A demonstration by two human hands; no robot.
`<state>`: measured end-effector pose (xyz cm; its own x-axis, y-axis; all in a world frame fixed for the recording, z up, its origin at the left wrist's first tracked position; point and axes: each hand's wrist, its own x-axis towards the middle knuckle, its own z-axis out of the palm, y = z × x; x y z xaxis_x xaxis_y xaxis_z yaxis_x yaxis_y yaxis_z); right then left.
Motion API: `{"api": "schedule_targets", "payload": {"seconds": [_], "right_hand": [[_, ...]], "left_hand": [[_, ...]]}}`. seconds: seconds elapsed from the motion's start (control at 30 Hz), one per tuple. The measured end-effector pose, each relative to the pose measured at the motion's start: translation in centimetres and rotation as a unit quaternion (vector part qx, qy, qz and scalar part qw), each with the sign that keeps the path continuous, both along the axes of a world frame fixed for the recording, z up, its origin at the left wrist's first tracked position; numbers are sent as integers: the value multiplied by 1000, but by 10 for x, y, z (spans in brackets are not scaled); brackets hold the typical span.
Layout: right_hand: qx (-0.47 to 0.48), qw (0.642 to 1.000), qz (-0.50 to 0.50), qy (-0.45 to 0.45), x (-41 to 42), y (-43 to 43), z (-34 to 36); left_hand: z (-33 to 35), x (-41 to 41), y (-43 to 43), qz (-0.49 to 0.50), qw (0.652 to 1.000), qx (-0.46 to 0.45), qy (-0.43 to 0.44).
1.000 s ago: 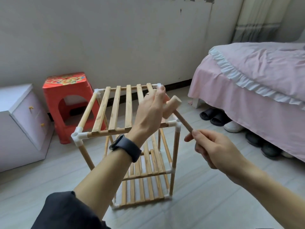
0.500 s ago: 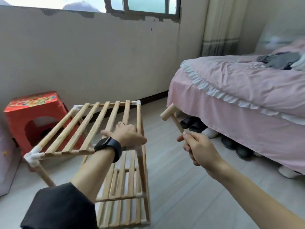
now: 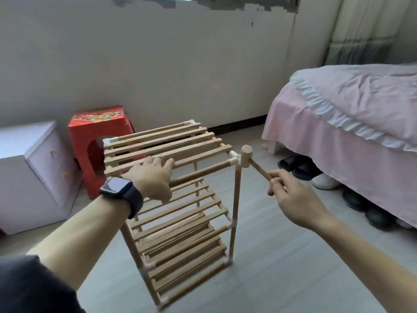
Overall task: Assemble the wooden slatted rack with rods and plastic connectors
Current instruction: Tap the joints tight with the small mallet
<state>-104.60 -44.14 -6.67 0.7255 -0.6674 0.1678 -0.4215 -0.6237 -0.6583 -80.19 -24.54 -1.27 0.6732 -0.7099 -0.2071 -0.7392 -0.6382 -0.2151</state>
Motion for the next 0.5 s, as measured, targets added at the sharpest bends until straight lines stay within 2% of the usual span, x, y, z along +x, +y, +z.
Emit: {"api": "schedule_targets", "payload": {"seconds": [0.1,0.2,0.37,0.5], "right_hand": [[-60,998,3,19,-1,-9,6],[-97,995,10,30,5,-17,19],[-134,990,24,30,20,-30,32],[-127,984,66,107,23,-37,33]], "left_hand": [[-15,-6,-33,-63,994,-88,-14],[-30,-21,-81,-54,986,-156,-1],[-46,-27,-117,5,981,-191,-24],[-45,-23,-106,-28,970,-242,4]]}}
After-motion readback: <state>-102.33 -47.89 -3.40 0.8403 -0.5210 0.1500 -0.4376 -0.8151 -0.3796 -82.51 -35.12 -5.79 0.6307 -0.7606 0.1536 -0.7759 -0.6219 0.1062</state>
